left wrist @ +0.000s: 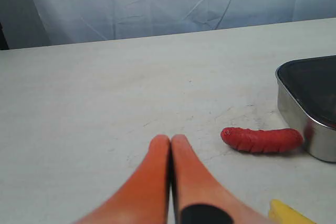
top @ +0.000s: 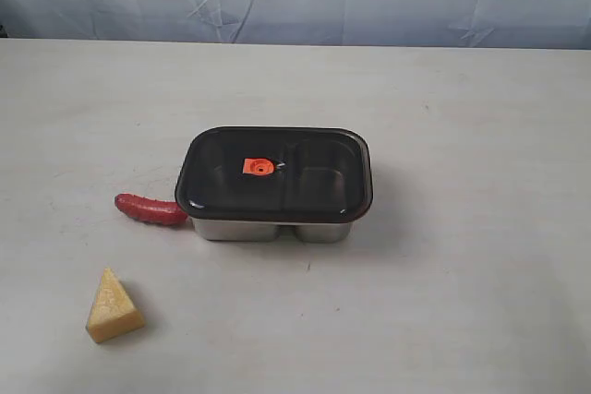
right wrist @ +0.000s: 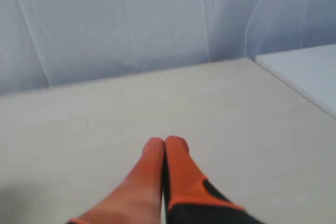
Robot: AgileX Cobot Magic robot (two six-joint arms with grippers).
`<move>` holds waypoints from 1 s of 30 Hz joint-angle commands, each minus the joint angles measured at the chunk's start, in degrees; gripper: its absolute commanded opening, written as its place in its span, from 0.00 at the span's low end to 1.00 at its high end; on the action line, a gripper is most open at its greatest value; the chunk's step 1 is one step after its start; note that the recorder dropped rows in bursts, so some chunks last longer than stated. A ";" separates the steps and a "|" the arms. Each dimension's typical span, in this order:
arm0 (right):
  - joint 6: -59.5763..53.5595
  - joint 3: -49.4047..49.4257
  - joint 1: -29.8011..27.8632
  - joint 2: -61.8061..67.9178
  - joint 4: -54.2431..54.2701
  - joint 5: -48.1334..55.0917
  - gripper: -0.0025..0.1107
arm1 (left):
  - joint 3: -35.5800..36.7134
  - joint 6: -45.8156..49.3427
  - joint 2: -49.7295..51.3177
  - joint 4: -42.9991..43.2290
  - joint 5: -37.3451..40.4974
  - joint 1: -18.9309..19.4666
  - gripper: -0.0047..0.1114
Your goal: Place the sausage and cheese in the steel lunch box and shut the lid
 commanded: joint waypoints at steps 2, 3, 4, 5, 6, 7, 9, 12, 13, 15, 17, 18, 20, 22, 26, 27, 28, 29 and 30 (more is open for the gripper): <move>0.81 0.26 -0.30 -0.29 19.00 -19.69 0.02 | 0.22 -0.33 -0.39 0.00 -0.64 0.13 0.04; 1.58 0.26 -0.30 -0.29 22.61 -20.09 0.02 | 0.22 -0.33 -0.39 0.00 -0.64 0.13 0.04; 2.58 0.26 -0.30 -0.29 26.03 -20.09 0.02 | 0.22 -0.33 -0.39 0.00 -0.64 0.13 0.04; 3.91 0.26 -0.30 -0.29 29.04 -20.09 0.02 | 0.22 -0.33 -0.39 0.00 -0.64 0.13 0.04; 5.52 0.26 -0.30 -0.29 31.29 -19.85 0.02 | 0.22 -0.33 -0.39 0.00 -0.64 0.13 0.04; 7.08 0.26 -0.30 -0.29 32.36 -19.19 0.02 | 0.22 -0.33 -0.39 0.00 -0.64 0.13 0.04; 7.62 0.26 -0.30 -0.29 32.36 -16.60 0.02 | 0.22 -0.33 -0.39 0.00 -0.64 0.13 0.04; 7.62 0.26 -0.30 -0.29 32.36 -12.29 0.02 | 0.22 -0.33 -0.39 0.00 -0.64 0.13 0.04; 7.62 0.26 -0.30 -0.29 32.36 -10.87 0.02 | 0.22 -0.33 -0.39 0.00 -0.64 0.13 0.04; 7.62 0.26 -0.30 -0.29 32.47 -8.55 0.02 | 0.22 -0.33 -0.39 0.00 -0.64 0.13 0.04; 7.62 0.26 -0.30 -0.29 32.47 -5.64 0.02 | 0.22 -0.33 -0.39 0.00 -0.64 0.13 0.04; 7.33 -0.07 -0.30 -0.29 32.47 -3.57 0.02 | 0.22 -0.33 -0.39 0.00 -0.78 0.13 0.04; 6.22 -1.99 -0.30 -0.29 32.47 0.18 0.01 | 0.22 -0.33 -0.39 0.34 -1.20 0.13 0.04; 4.92 -5.02 -0.30 -0.29 32.47 3.18 0.01 | 0.22 -0.33 -0.39 0.34 -1.20 0.13 0.04; 2.09 -13.30 -0.30 4.08 32.67 7.61 0.01 | 0.22 -0.33 -0.39 0.34 -1.08 0.13 0.04; 0.11 -15.80 -0.30 6.55 33.09 8.31 0.01 | 0.22 -0.33 -0.39 0.34 -1.08 0.13 0.04; -1.51 -18.39 -0.30 8.45 33.73 9.20 0.01 | 0.22 -0.33 -0.39 0.34 -1.08 0.13 0.04; -3.06 -20.49 -0.30 10.59 34.24 9.96 0.01 | 0.22 -0.33 -0.39 0.34 -1.08 0.13 0.04; -5.36 -23.68 -0.30 14.15 34.49 11.53 0.01 | 0.22 -0.33 -0.39 0.34 -1.08 0.13 0.04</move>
